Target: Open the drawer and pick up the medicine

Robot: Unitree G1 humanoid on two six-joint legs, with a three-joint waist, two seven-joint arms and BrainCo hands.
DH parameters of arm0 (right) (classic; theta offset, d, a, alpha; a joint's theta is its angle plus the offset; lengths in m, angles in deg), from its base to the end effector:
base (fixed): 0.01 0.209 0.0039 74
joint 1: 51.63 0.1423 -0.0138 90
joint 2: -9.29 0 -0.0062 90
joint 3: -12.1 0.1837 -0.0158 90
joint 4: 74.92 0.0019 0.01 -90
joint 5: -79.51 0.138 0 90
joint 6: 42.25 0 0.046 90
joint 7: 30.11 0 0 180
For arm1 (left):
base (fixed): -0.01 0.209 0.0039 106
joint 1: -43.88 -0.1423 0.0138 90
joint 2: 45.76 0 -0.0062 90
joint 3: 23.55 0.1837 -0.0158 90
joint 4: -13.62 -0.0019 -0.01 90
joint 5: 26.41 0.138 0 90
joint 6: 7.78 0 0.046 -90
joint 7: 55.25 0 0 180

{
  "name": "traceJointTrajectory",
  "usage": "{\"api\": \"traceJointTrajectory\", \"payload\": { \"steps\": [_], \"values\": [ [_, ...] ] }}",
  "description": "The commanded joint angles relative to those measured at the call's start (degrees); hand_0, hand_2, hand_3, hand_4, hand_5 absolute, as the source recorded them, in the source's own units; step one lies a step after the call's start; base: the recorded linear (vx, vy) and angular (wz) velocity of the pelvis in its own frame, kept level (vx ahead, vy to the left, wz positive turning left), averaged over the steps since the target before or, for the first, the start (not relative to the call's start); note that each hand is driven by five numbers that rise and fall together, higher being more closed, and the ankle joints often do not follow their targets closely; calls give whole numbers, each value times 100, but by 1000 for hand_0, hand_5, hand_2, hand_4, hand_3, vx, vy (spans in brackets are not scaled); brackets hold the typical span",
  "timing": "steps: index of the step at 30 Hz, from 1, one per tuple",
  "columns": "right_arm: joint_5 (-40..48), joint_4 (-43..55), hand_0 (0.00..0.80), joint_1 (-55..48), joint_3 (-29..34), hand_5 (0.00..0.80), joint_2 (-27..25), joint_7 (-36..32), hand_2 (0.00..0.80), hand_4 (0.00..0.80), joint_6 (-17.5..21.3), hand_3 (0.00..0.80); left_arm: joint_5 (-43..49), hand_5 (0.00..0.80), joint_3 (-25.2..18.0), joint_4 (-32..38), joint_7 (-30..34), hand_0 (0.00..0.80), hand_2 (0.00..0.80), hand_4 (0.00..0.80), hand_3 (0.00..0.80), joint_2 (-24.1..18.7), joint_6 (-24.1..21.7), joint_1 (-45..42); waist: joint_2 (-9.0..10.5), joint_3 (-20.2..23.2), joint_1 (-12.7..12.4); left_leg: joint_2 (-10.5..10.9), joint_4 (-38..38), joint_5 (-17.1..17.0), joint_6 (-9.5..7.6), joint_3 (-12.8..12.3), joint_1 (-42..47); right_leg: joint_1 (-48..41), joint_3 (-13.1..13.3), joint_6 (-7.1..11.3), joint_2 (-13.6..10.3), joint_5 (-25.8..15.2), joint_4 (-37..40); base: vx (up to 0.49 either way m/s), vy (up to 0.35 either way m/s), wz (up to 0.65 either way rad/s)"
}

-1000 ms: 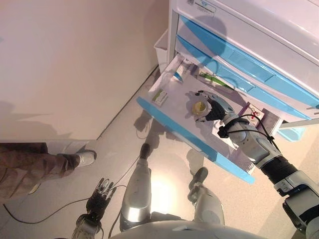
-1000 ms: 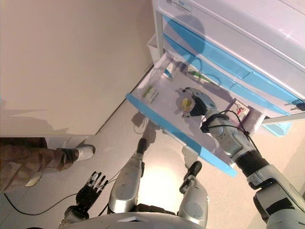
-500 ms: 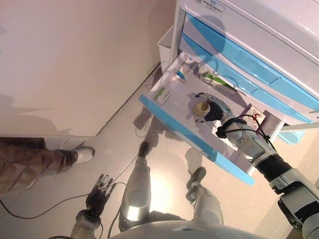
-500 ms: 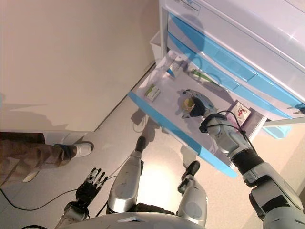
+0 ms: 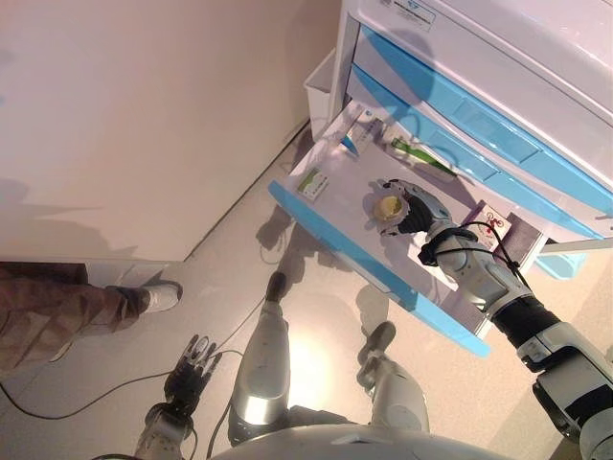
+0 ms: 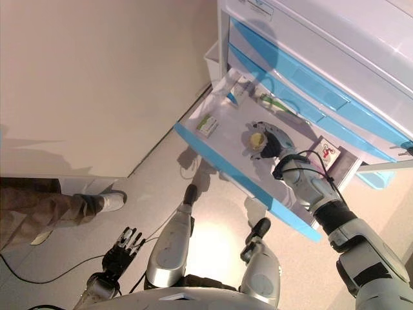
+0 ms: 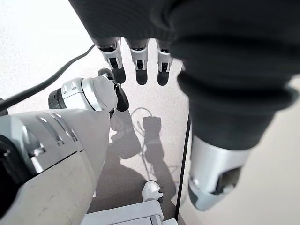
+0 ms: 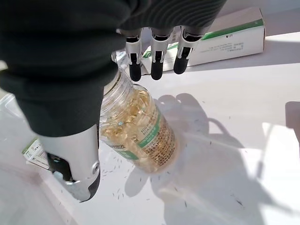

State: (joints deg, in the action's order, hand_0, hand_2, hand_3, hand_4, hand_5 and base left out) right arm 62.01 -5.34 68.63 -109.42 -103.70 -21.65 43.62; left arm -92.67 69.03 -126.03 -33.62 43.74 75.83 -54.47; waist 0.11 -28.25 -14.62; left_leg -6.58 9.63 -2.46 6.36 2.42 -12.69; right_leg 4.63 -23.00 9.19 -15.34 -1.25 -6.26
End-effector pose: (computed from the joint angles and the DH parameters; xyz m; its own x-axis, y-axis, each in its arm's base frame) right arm 0.2852 -0.2037 0.0920 0.9848 0.1727 -0.0185 -0.0841 0.3807 -0.9209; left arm 0.0817 0.2448 -0.0929 0.8076 0.0744 -0.5850 -0.4941 0.6269 -0.6024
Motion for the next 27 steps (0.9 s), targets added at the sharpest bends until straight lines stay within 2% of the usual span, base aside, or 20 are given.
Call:
{"api": "traceJointTrajectory", "payload": {
  "steps": [1,19,20,21,22,27],
  "values": [
    [-244,39,0,427,-173,0,98,253,0,0,-13,0,13,0,158,143,-45,0,0,0,0,-246,4,-128,68,113,-67,-34,282,195,-212,105,-108,331,14,-65,-99,-93,-457,0,0,0],
    [-310,-143,0,555,-217,0,169,294,0,0,-125,0,-8,0,172,151,-75,0,0,0,0,-198,14,-116,39,102,-85,-18,252,187,-234,98,-115,357,0,-65,-114,-98,-462,0,0,0],
    [-326,-148,160,555,-211,160,171,291,160,160,-134,160,0,0,169,154,-81,0,0,0,0,-195,24,-118,36,99,-84,-14,257,190,-235,101,-115,362,3,-64,-117,-96,-469,0,0,0],
    [-327,-160,562,561,-211,562,169,296,562,562,-142,562,3,0,167,150,-67,0,0,0,0,-196,25,-125,34,97,-86,-12,261,189,-235,102,-118,366,5,-63,-119,-97,-474,0,0,0],
    [-314,-169,800,564,-206,800,167,295,800,800,-142,800,7,0,165,150,-56,0,0,0,0,-194,23,-133,33,96,-88,-11,264,189,-237,103,-122,373,7,-62,-121,-99,-479,0,0,0],
    [-324,-181,800,546,-201,800,155,316,800,800,-182,800,-14,0,178,173,-49,0,0,0,0,-198,27,-144,31,90,-79,-14,272,194,-238,93,-120,369,16,-64,-120,-101,-476,0,0,0]
  ]
}}
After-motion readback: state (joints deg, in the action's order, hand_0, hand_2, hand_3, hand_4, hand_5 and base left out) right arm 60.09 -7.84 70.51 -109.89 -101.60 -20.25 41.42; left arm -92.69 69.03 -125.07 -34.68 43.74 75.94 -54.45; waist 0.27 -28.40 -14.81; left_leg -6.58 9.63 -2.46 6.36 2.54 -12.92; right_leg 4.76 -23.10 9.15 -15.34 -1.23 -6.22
